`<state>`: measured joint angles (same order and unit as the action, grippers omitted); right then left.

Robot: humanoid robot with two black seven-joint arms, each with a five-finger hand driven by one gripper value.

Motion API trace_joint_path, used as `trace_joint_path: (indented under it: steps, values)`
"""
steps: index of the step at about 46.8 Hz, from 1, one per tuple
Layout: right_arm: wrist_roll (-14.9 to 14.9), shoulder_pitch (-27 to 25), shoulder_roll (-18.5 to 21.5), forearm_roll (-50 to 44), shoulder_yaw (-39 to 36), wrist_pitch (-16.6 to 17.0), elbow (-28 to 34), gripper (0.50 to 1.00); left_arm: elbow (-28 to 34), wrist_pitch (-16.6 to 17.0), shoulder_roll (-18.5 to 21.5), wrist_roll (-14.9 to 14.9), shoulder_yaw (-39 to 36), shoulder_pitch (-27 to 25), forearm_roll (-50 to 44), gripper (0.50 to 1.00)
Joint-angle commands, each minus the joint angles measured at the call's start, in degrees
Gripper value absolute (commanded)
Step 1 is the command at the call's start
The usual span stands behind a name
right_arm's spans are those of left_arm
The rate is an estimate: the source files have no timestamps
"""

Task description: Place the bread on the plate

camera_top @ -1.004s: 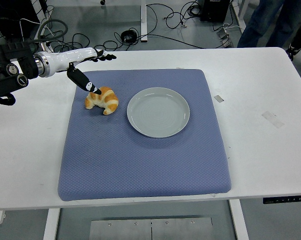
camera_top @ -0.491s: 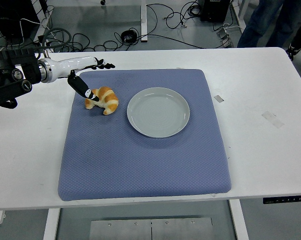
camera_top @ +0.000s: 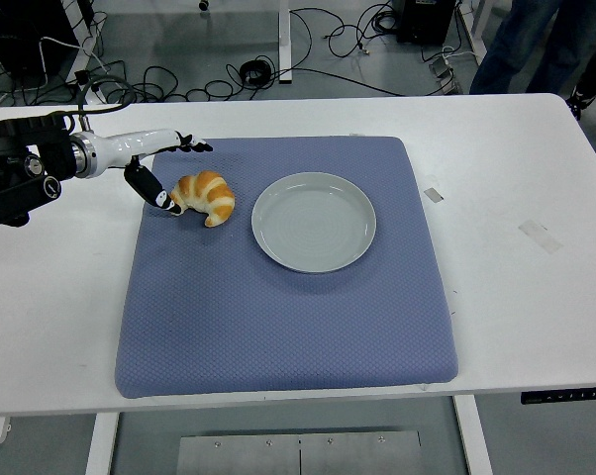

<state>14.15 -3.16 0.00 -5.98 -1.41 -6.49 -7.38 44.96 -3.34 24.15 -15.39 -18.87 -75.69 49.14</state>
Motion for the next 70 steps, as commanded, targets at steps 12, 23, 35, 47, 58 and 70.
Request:
trace_joint_path:
  steps: [12, 23, 35, 47, 58, 70]
  values:
    - [0.0, 0.0, 0.0, 0.01, 0.0, -0.01, 0.0, 1.0, -1.28, 0.09, -1.74, -0.52, 0.07, 0.63, 0.61, 0.931]
    - [0.0, 0.0, 0.0, -0.08, -0.08, 0.07, 0.0, 1.0, -1.54, 0.79, -2.71, -0.61, 0.15, 1.51, 1.75, 0.895]
    - [0.0, 0.0, 0.0, 0.01, 0.0, 0.07, 0.0, 1.0, -1.72, 1.58, -3.23, -0.69, 0.15, 2.3, 1.75, 0.777]
    - [0.0, 0.0, 0.0, 0.01, 0.0, -0.01, 0.0, 1.0, -1.72, 2.9, -3.23, -1.22, 0.15, 2.04, 2.54, 0.589]
    - [0.0, 0.0, 0.0, 0.01, 0.0, -0.01, 0.0, 1.0, -1.54, 2.9, -3.23, -1.66, 0.86, 0.11, 2.45, 0.5]
    - [0.0, 0.0, 0.0, 0.01, 0.0, 0.07, 0.0, 1.0, -0.31, 3.17, -5.52, -3.59, 1.12, -1.22, 2.28, 0.5]
